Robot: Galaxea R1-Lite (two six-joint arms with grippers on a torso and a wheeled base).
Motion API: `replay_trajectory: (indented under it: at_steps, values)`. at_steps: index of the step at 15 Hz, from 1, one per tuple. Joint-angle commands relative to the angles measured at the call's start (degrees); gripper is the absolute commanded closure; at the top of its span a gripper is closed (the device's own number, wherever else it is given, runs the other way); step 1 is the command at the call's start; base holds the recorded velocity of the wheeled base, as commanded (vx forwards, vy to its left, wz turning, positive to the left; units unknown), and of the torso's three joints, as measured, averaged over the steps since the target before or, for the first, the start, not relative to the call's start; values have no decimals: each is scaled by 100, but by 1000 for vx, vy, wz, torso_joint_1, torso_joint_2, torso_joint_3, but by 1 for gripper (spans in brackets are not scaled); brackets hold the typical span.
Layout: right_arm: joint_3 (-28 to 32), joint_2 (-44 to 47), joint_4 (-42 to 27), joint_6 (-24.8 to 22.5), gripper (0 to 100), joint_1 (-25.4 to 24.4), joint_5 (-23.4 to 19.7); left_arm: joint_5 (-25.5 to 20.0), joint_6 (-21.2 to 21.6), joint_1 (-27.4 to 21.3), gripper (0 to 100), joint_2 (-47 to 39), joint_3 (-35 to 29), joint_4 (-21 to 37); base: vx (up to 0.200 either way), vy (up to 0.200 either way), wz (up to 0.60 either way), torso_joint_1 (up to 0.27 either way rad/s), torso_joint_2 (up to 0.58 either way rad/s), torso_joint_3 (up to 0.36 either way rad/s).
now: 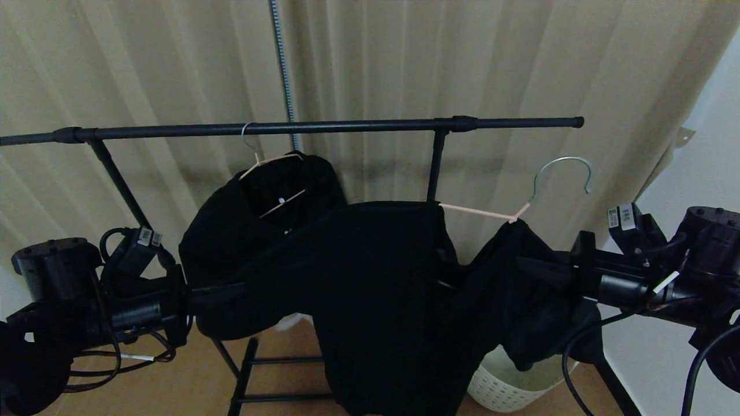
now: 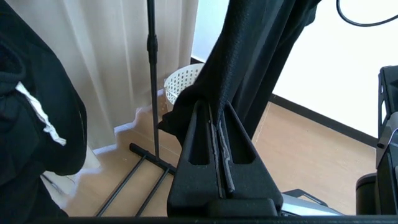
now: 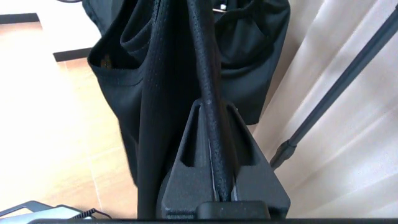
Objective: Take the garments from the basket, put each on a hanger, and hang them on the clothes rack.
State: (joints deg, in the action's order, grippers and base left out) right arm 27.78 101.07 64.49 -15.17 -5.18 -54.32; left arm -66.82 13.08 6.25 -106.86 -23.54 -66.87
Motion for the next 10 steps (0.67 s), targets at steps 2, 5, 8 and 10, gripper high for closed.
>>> replay_trajectory:
  at_steps: [2, 5, 8, 10]
  values:
    - [61, 0, 2, 5, 100, 167, -167, 2, 2, 7, 100, -10, -1, -2, 0, 0, 0, 0, 0, 0]
    - [34, 35, 2, -22, 100, 96, -158, -7, 2, -10, 100, -54, 7, -28, 0, 0, 0, 0, 0, 0]
    - [34, 35, 2, -22, 100, 87, -158, -7, -7, -37, 100, -115, 148, -441, 0, 0, 0, 0, 0, 0]
    - [34, 44, 2, -22, 100, 70, -149, 2, -7, -45, 100, -142, 227, -573, 0, 0, 0, 0, 0, 0]
